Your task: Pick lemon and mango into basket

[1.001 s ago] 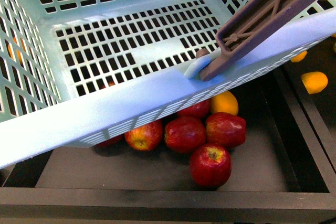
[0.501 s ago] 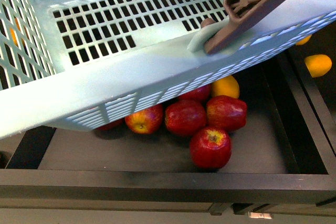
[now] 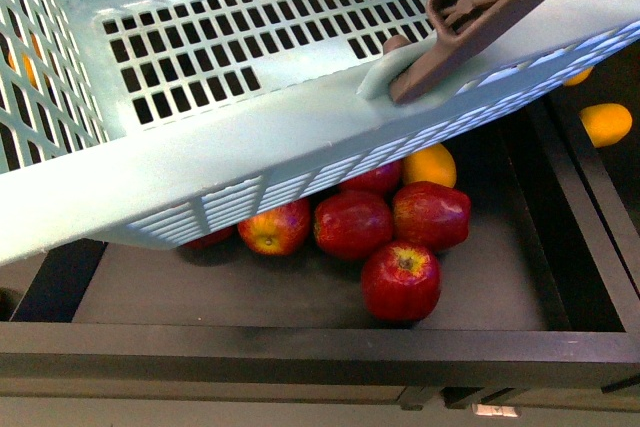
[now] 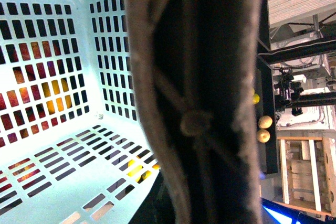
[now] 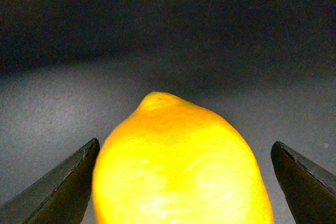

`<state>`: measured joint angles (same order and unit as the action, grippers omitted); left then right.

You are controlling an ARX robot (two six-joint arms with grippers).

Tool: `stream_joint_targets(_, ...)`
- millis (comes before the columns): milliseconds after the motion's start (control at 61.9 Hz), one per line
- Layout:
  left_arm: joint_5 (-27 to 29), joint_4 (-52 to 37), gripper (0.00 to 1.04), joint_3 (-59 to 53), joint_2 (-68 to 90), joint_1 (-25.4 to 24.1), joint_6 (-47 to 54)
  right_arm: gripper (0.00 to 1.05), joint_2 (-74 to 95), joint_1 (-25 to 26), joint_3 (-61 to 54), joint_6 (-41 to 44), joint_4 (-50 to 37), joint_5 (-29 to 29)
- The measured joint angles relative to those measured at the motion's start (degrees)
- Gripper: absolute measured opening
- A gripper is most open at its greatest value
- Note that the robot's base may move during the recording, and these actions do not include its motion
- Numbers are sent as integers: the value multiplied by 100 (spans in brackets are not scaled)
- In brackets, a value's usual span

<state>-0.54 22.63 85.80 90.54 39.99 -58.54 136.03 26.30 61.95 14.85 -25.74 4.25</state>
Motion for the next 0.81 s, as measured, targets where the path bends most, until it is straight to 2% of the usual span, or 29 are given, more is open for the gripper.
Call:
stream_joint_targets(97,2,0,5,0,0,0,0,93,7,20,59,0,4,-59)
stream_joint_targets(226,-7,0,5,0,0,0,0,75,33,22,48,0,39,-50)
stream_joint_targets(323,-7,0,5,0,0,0,0,66,35,22,28,-2,42,-66)
stream_joint_targets(581,4,0,5,0,0,0,2,65,-260,96,-291,-254,26,173)
stream_joint_targets(694,2,0,5,0,0,0,0,65,-822,205,-686,-507,-83,533)
stream_joint_targets(807,2,0,5,0,0,0,0,65,-2159,369,-1392,-791,-247,1139)
